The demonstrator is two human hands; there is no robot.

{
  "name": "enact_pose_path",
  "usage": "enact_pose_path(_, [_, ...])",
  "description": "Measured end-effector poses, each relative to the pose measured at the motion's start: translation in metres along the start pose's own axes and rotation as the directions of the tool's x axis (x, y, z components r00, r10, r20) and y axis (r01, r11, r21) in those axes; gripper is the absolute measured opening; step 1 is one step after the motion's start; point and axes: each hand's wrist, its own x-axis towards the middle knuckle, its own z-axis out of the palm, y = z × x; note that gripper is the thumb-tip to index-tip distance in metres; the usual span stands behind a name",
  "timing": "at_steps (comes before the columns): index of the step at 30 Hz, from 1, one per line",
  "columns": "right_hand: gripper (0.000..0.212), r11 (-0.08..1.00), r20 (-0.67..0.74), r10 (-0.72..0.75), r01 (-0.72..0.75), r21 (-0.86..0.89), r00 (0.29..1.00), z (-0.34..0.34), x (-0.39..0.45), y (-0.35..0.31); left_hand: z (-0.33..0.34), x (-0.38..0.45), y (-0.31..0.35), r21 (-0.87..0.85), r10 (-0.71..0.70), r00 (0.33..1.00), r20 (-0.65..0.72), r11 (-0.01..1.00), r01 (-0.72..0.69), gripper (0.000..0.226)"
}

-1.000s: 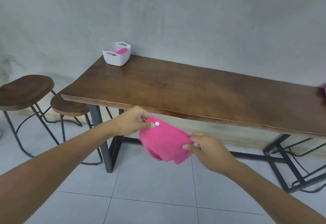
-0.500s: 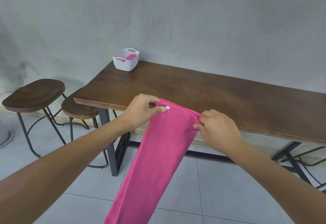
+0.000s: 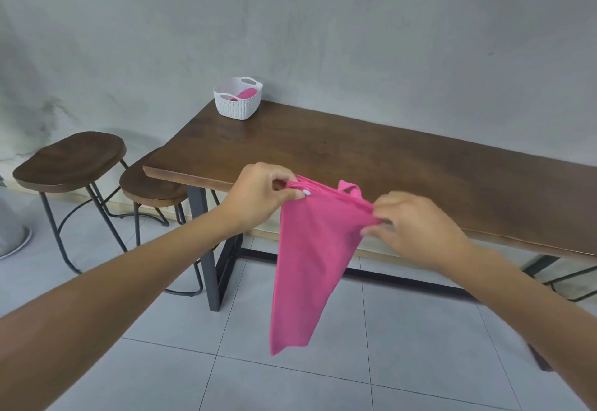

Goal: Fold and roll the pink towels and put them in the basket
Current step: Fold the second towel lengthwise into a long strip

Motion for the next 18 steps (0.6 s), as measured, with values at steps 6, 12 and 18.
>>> enact_pose_path(6, [0.030,0.922,0.072,0.379,-0.370,-0.113,0.923,-0.044,0.023,0.022,0.023,0.012,0.026,-0.034,0.014,0.997,0.070,0.999,-0.011,0.013])
enact_pose_path(12, [0.041,0.873,-0.019,0.420,-0.409,-0.264,0.907,-0.063,0.028,0.019,0.018,0.043,0.047,0.071,0.040,0.997,-0.064,0.997,-0.035,0.017])
enact_pose_path(18, [0.027,0.862,-0.151,0.373,-0.402,-0.309,0.915,-0.065,0.015,0.019,0.022,0.049,0.058,0.109,0.135,0.988,-0.079,0.986,-0.126,0.016])
